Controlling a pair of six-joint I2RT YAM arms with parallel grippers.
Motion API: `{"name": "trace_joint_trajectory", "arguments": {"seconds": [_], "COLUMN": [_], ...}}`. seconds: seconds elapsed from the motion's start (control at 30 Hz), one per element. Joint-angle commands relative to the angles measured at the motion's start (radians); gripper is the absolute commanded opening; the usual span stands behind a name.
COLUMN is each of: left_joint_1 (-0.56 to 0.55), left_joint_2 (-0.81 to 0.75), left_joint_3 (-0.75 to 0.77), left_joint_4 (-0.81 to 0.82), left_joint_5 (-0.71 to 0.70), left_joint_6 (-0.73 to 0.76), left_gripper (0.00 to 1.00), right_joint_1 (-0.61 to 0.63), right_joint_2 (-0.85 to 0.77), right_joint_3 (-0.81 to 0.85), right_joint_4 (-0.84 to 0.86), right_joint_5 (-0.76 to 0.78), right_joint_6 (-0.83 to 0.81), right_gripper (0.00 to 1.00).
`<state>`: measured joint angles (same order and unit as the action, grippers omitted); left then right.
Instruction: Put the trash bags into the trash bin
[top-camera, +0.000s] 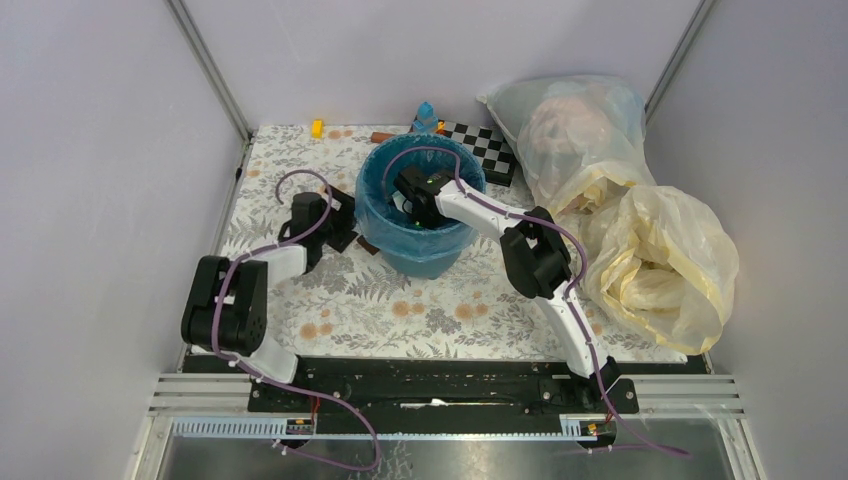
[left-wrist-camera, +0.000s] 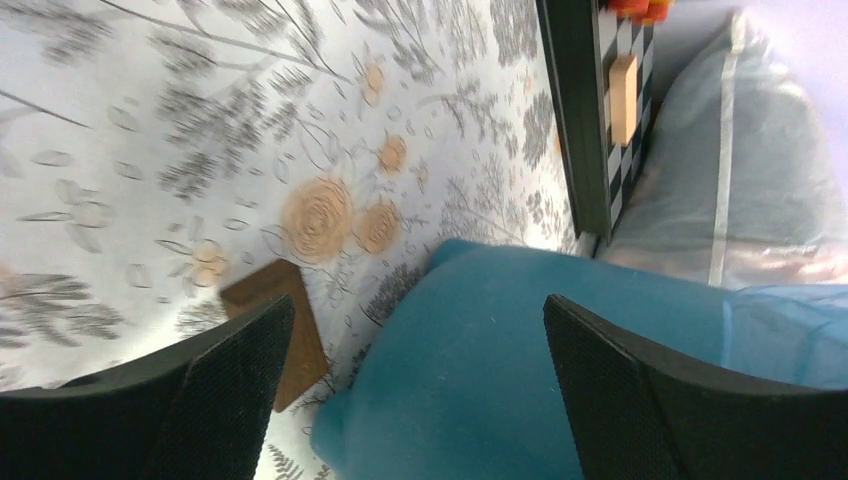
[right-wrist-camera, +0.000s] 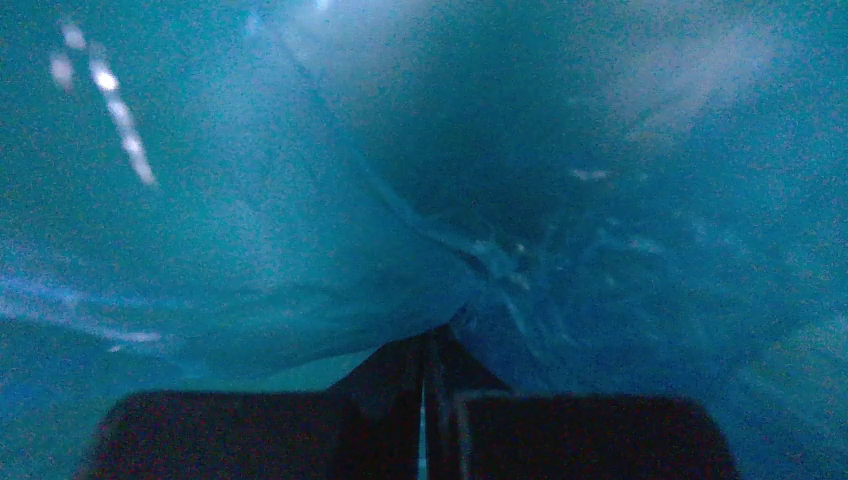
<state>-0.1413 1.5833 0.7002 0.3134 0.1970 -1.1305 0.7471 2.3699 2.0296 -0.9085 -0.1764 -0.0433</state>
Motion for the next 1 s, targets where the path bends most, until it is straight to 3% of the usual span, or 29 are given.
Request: {"name": "trace_joint_trajectory", "arguments": {"seconds": [0.0,0.3,0.43,0.67,0.97], "left_joint_1": [0.075,0.186,0.198,0.188,0.122], "left_joint_2": [-0.142,-0.367,-0.44,-0.406,-0.382], "left_joint_3": [-0.066,-0.143,-0.177,-0.159,-0.142], "left_joint_4": [0.052,-0.002,0.077,0.219,0.232], "left_joint_5": [-0.1,-0.116,-0.066,0.154,0.169], "left_joint_6": [0.008,0.001,-0.018,-0.051,-0.038], "left_gripper": [0.97,0.98,0.98,0.93,0.92], "right_joint_1": [-0.009,-0.009,-0.009,-0.009,-0.009], "right_joint_2": [-0.008,-0.075,-0.103,-0.121,-0.119], "right_joint_3": [-0.012,-0.011,-0.022,0.001,-0.019], "right_joint_4": [0.028,0.038,0.047,0.046,0.047], "right_joint_5": [0.01,0.031,0.04,0.058,0.061], "right_joint_6": [0.021,0.064,0.075,0.093,0.102], "right_gripper": [0.0,0.0,0.01,0.01,0.04]}}
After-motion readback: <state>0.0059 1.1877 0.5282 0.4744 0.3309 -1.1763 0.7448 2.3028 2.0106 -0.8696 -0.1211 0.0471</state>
